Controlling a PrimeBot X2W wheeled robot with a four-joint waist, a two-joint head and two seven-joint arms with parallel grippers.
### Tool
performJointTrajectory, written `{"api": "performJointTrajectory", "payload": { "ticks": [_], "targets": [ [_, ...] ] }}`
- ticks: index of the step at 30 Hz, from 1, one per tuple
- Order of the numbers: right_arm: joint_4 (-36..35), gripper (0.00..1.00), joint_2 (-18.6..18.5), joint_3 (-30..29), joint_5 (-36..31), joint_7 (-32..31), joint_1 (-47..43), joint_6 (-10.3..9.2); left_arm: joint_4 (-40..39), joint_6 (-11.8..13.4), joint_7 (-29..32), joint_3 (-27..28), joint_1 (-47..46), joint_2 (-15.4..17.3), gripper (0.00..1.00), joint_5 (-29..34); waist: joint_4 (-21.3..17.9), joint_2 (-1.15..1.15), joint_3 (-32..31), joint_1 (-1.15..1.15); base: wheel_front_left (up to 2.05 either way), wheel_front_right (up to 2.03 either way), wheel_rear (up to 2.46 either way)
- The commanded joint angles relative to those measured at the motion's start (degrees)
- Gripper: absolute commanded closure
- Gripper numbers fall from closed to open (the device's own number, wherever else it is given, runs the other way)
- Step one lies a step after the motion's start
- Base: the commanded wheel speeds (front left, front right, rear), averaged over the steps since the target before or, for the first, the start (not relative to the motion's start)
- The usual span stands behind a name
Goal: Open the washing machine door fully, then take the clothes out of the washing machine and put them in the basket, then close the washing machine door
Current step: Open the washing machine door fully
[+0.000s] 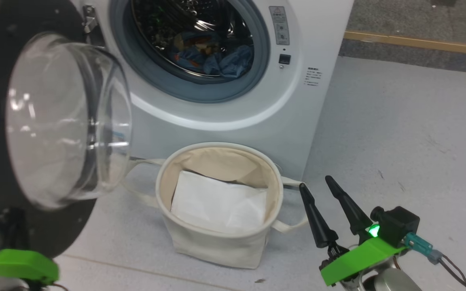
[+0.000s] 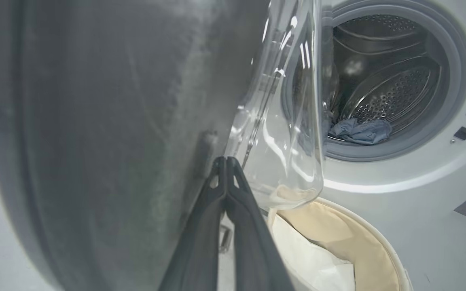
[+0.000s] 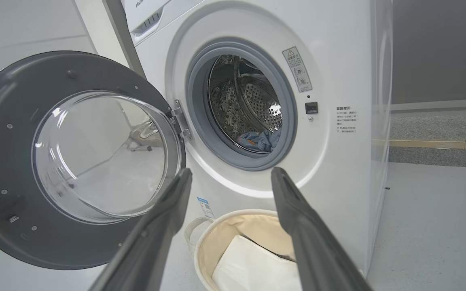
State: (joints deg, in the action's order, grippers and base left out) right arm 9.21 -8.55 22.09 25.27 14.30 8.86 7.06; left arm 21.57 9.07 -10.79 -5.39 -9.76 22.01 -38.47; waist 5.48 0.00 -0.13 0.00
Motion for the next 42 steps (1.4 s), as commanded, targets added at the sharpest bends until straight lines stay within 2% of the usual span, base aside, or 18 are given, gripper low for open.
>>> {"api": "performJointTrajectory", "payload": {
  "ticks": [1,8,13,19,26,27,28,29,37,42],
  "targets": [
    [-2.0,0.0,0.4,0.6,-0.4,0.7,2.2,0.43,0.2,0.1,-1.1,4.4,-4.1,3.7,1.0,-0.7,-0.8,0.0,0.2,0.0,0.0,0.0,0.0],
    [-1.9,0.0,0.2,0.3,-0.4,0.7,2.3,0.43,7.9,-0.5,-2.6,10.9,-6.1,8.8,1.0,-3.2,-2.8,0.0,0.3,0.0,0.0,0.0,0.0],
    [-1.8,0.0,0.1,0.2,-0.3,0.7,2.3,0.43,11.4,-1.4,-3.5,14.2,-7.1,10.6,1.0,-4.4,-3.3,0.0,0.4,0.0,0.0,0.0,0.0],
    [-1.8,0.0,0.2,0.0,-0.2,0.7,2.1,0.43,11.2,-3.0,-3.9,14.2,-7.0,10.0,1.0,-3.6,-2.6,0.0,0.3,0.0,0.0,0.0,0.0],
    [-1.7,0.0,0.3,-0.1,-0.1,0.7,2.0,0.43,5.3,-3.8,-4.1,12.3,-4.5,7.9,1.0,-1.7,-1.2,0.0,0.3,0.0,0.0,0.0,0.0],
    [-1.6,0.0,0.2,-0.1,-0.1,0.7,2.0,0.43,4.2,-4.0,-4.1,12.1,-4.0,7.5,0.96,-1.7,-1.0,0.0,0.3,0.0,0.0,0.0,0.0],
    [-1.6,0.0,0.3,0.0,-0.1,0.7,2.1,0.43,3.2,-4.0,-4.1,12.0,-3.6,7.3,0.12,-1.6,-0.9,0.0,0.4,0.0,0.0,0.0,0.0],
    [-1.6,0.0,0.3,0.1,-0.1,0.7,2.1,0.43,2.2,-4.0,-4.1,11.8,-3.0,7.0,0.0,-1.6,-0.8,0.0,0.4,0.0,0.0,0.0,0.0],
    [-1.5,0.0,0.3,0.1,-0.1,0.7,2.3,0.43,-5.9,-3.3,-3.1,9.3,0.0,5.4,0.0,-0.6,-0.6,0.0,0.4,0.0,0.0,0.0,0.0],
    [-1.6,0.0,0.5,0.4,-0.2,0.7,2.5,0.43,-12.8,-2.2,-1.9,6.7,1.8,4.1,0.0,0.6,-1.9,0.0,0.5,0.0,0.0,0.0,0.0]
  ]
}}
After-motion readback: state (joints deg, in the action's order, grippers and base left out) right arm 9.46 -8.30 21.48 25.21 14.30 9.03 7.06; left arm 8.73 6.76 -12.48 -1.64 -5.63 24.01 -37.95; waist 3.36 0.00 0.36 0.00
